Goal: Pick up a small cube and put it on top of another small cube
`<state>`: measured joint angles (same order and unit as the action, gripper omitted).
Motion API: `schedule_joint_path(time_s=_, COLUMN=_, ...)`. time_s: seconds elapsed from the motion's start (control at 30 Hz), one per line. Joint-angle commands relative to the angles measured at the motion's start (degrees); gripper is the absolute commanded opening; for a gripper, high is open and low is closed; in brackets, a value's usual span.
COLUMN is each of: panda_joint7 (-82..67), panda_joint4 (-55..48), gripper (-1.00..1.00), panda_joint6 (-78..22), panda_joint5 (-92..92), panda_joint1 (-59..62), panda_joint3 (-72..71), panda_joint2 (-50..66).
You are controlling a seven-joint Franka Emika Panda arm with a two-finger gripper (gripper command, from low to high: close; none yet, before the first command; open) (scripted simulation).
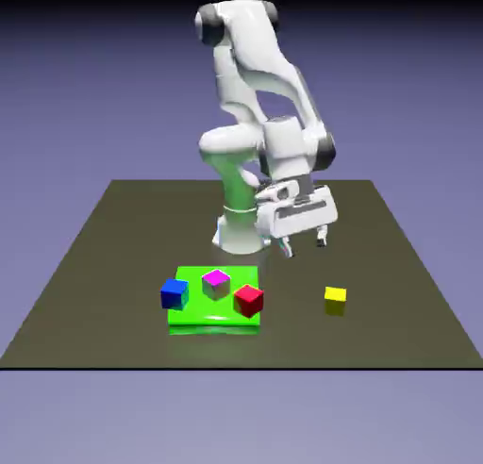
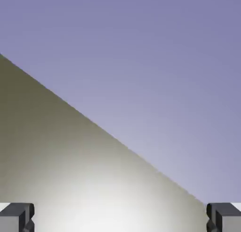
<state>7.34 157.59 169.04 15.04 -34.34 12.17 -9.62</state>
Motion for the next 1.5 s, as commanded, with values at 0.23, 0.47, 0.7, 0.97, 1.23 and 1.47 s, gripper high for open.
schedule_joint_path(time_s=0.23, panda_joint7=-17.34, panda_joint4=-1.68, gripper=0.00, panda_joint6=-2.45, panda_joint5=7.42, panda_joint1=-16.61, panda_joint3=6.01, panda_joint2=11.37)
schedule_joint_path(time_s=0.47, panda_joint7=-28.05, panda_joint4=-3.19, gripper=0.00, panda_joint6=-2.76, panda_joint5=13.38, panda_joint1=-23.56, panda_joint3=7.04, panda_joint2=18.80)
schedule_joint_path(time_s=0.7, panda_joint7=-40.43, panda_joint4=-7.65, gripper=0.00, panda_joint6=3.98, panda_joint5=28.25, panda_joint1=-12.12, panda_joint3=-7.48, panda_joint2=29.67)
schedule_joint_path(time_s=0.97, panda_joint7=-35.49, panda_joint4=-5.87, gripper=-1.00, panda_joint6=1.29, panda_joint5=22.32, panda_joint1=-16.68, panda_joint3=-1.69, panda_joint2=25.33)
schedule_joint_path(time_s=1.23, panda_joint7=-25.50, panda_joint4=-3.24, gripper=-1.00, panda_joint6=-7.45, panda_joint5=4.60, panda_joint1=-20.81, panda_joint3=14.91, panda_joint2=13.16)
schedule_joint_path(time_s=1.47, panda_joint7=-23.51, panda_joint4=-4.95, gripper=-1.00, panda_joint6=-16.79, panda_joint5=-12.09, panda_joint1=-9.83, panda_joint3=29.45, panda_joint2=2.94)
